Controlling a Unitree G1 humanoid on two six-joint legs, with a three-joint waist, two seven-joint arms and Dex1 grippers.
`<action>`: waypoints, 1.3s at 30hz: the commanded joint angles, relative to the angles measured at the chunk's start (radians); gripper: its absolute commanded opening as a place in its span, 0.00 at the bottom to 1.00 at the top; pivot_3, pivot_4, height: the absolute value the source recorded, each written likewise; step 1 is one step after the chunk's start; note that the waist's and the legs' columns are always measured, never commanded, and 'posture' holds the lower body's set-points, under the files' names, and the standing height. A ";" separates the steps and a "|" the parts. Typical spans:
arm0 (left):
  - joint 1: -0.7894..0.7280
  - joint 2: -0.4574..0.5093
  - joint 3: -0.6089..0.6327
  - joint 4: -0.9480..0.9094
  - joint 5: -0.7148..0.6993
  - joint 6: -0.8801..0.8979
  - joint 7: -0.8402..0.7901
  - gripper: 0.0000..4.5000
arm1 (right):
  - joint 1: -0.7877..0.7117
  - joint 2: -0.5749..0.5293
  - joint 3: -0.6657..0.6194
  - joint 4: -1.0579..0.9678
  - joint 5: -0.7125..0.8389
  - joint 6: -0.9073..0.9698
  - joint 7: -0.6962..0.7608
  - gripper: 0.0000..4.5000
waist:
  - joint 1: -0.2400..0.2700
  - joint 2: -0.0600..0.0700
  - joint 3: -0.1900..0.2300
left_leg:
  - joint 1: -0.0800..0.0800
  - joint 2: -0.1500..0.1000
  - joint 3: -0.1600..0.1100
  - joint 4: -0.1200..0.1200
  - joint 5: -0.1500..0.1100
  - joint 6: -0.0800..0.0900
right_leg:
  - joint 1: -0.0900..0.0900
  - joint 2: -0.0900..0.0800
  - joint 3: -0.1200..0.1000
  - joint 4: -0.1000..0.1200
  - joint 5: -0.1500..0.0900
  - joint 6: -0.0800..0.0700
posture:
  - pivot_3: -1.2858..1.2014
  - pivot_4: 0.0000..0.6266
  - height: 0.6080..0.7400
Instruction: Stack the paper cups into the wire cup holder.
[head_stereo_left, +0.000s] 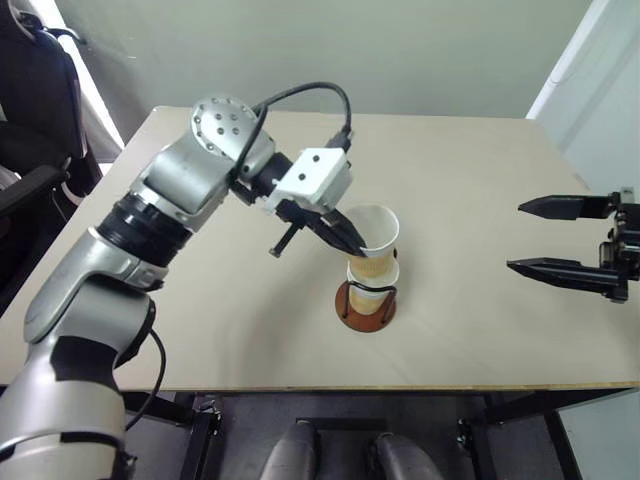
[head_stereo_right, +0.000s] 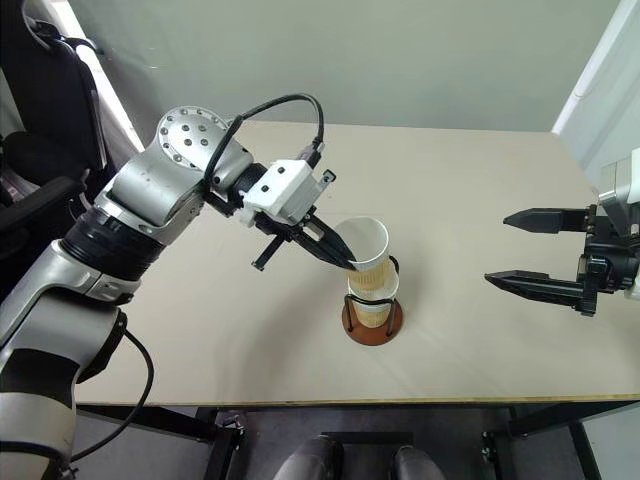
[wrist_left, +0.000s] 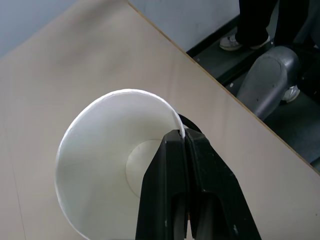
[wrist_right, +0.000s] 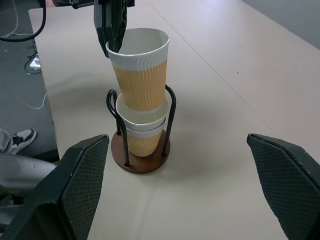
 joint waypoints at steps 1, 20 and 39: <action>-0.003 -0.027 0.019 0.040 0.056 -0.066 -0.031 0.14 | -0.027 -0.019 -0.007 -0.009 0.009 -0.012 -0.009 1.00 | 0.000 0.000 0.000 | 0.000 0.000 0.000 0.000 0.000 0.000 | 0.000 0.000 0.000 0.000 0.000 0.000 | 0.52 0.24 1.00; 0.346 0.175 0.516 -0.110 -0.024 0.414 0.087 0.99 | 0.003 -0.017 0.034 0.092 -0.012 -0.037 0.091 1.00 | -0.019 0.002 0.000 | 0.003 0.001 0.001 -0.001 0.001 -0.001 | 0.000 0.000 0.000 0.000 0.001 0.001 | 0.52 0.24 1.00; 0.915 0.374 0.961 -0.301 -0.164 0.598 0.166 0.99 | -0.109 -0.035 0.173 0.399 -0.139 -0.190 0.295 1.00 | -0.017 0.002 0.000 | 0.007 0.001 0.000 -0.005 0.001 -0.003 | 0.001 0.000 -0.001 0.002 -0.001 -0.013 | 0.52 0.24 1.00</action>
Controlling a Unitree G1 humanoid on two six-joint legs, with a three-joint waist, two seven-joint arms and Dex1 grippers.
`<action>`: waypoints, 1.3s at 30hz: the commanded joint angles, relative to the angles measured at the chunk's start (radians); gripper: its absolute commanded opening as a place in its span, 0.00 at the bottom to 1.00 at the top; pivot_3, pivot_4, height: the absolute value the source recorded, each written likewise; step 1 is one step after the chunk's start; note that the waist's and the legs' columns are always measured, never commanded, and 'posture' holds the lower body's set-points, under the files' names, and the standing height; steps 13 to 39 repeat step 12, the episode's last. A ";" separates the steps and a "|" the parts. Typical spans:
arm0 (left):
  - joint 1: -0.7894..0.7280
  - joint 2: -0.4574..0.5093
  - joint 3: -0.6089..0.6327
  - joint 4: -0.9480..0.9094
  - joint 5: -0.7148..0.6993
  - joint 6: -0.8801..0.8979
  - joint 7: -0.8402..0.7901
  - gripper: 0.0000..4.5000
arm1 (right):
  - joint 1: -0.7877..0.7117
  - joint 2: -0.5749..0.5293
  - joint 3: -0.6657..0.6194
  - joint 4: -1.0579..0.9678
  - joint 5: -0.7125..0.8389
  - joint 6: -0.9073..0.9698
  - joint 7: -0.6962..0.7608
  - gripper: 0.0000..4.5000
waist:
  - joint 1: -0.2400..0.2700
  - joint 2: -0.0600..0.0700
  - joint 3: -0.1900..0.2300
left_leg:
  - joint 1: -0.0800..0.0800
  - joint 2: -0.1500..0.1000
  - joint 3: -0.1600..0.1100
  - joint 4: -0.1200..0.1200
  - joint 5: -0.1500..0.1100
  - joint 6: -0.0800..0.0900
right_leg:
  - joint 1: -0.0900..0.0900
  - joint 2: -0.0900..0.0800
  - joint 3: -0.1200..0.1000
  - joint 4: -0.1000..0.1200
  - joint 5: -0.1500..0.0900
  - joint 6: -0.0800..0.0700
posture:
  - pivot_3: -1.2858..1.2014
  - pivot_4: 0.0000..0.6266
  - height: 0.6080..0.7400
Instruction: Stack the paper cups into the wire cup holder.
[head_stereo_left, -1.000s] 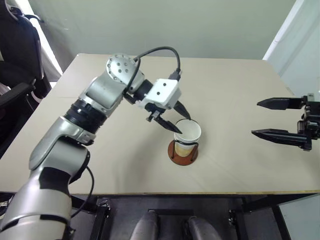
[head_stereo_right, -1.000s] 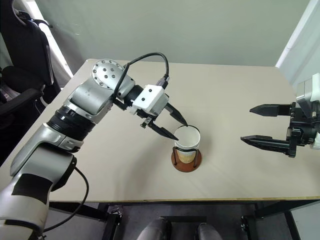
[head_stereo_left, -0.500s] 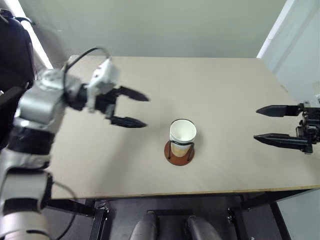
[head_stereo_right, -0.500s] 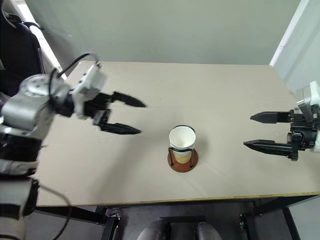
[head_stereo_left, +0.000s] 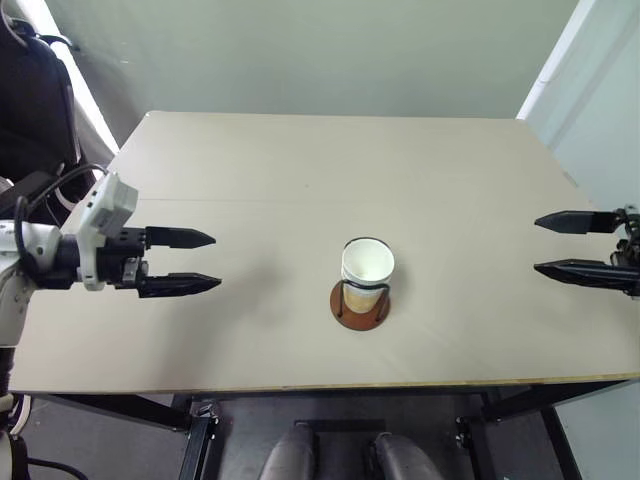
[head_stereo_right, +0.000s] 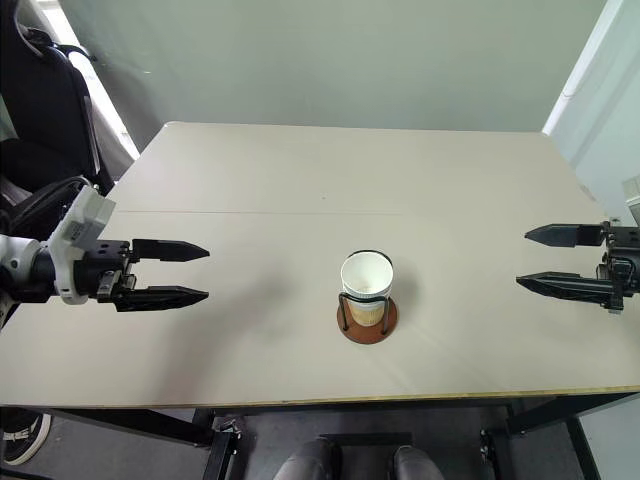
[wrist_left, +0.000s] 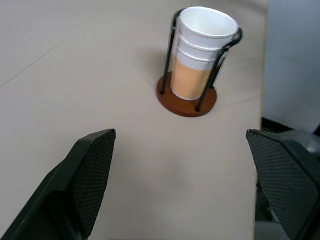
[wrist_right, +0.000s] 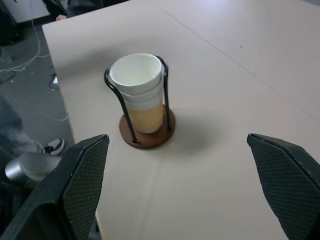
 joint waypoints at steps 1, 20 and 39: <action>0.013 0.012 0.065 -0.068 -0.036 0.026 0.029 0.99 | -0.046 -0.026 0.013 0.028 -0.019 -0.030 0.030 1.00 | 0.000 0.000 0.000 | 0.000 0.000 0.000 -0.001 0.000 0.000 | 0.000 0.000 0.000 0.000 0.000 0.000 | 0.52 0.24 1.00; 0.032 0.017 0.083 -0.107 -0.046 0.057 0.091 0.99 | -0.101 -0.006 0.065 0.056 -0.056 -0.042 0.038 1.00 | 0.000 0.000 0.000 | 0.003 0.001 0.000 -0.010 0.002 -0.004 | -0.001 0.000 0.000 0.000 -0.001 -0.003 | 0.52 0.24 1.00; 0.032 0.017 0.083 -0.107 -0.046 0.057 0.091 0.99 | -0.101 -0.006 0.065 0.056 -0.056 -0.042 0.038 1.00 | 0.000 0.000 0.000 | 0.003 0.001 0.000 -0.010 0.002 -0.004 | -0.001 0.000 0.000 0.000 -0.001 -0.003 | 0.52 0.24 1.00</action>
